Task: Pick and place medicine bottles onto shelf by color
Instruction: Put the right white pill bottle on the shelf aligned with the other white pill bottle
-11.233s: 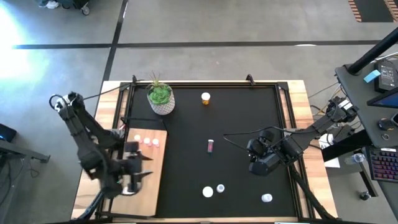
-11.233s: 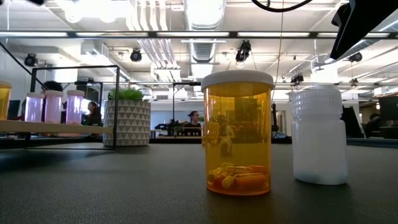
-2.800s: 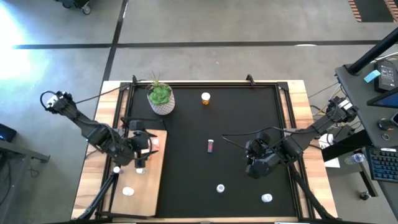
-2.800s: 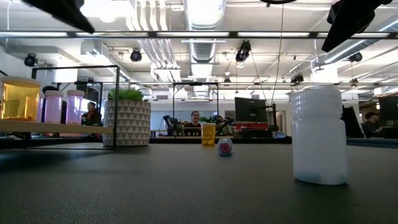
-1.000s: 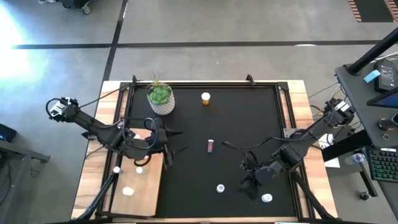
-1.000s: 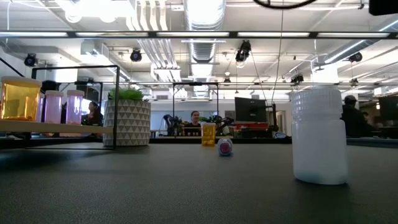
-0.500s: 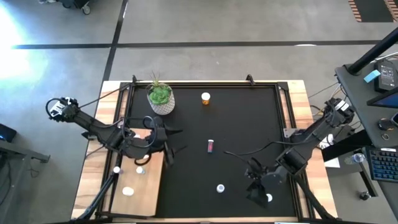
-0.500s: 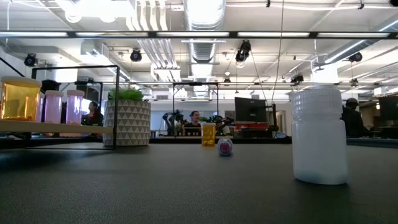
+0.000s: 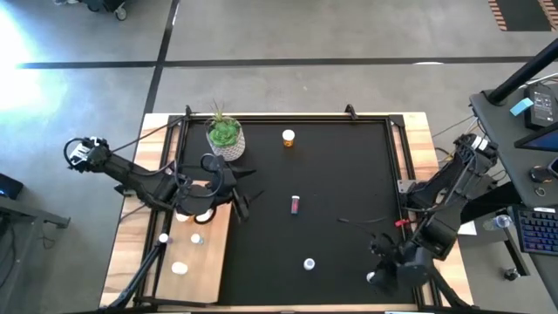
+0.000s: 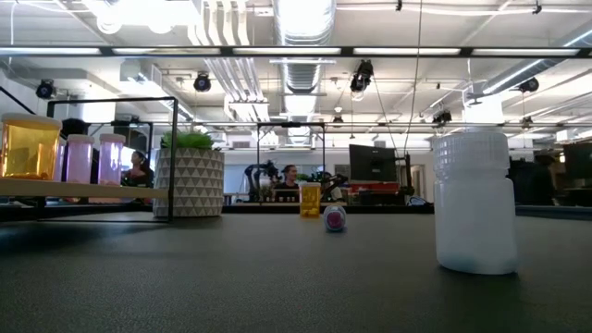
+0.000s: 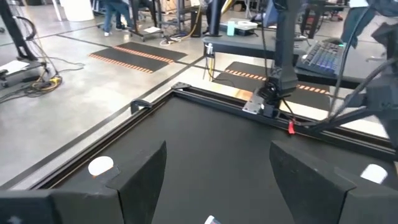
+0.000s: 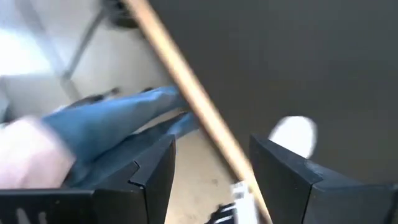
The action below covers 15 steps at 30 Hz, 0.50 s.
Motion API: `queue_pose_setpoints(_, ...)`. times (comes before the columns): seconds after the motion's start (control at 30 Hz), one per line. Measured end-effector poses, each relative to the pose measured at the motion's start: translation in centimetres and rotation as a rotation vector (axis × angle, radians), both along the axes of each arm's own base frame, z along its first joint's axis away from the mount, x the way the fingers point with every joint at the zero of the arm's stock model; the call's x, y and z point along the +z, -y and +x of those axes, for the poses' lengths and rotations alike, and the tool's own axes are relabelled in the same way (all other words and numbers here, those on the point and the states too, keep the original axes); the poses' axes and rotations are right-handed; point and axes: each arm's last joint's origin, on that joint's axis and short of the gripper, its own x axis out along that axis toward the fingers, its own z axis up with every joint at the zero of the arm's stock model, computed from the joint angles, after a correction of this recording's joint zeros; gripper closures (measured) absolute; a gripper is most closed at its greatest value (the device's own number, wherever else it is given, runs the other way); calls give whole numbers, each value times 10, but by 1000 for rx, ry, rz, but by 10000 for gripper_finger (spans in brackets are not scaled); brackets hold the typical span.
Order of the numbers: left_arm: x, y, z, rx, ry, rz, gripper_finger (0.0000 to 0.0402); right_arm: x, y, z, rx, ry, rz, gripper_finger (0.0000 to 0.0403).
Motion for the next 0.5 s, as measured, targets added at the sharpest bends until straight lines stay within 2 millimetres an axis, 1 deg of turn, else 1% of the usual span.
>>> queue_pose_setpoints(0.1, 0, -2, 1, 7, 3, -1, 132, -14, 5, -4, -64, -116, -78, 208)
queue_pose_setpoints(0.13, 0, -2, 1, 7, 3, -1, 132, -18, 4, -4, -68, -146, -80, 206)
queue_pose_setpoints(0.27, 0, -1, 1, 1, 6, -5, 132, -28, -4, 1, -61, -170, -50, 190)
queue_pose_setpoints(0.37, 0, -1, 1, 0, 6, -5, 132, -41, -8, 2, -69, -242, -70, 176)
queue_pose_setpoints(0.5, 0, -1, 1, -4, 3, 0, 132, -54, -13, 6, -84, -284, -95, 159)
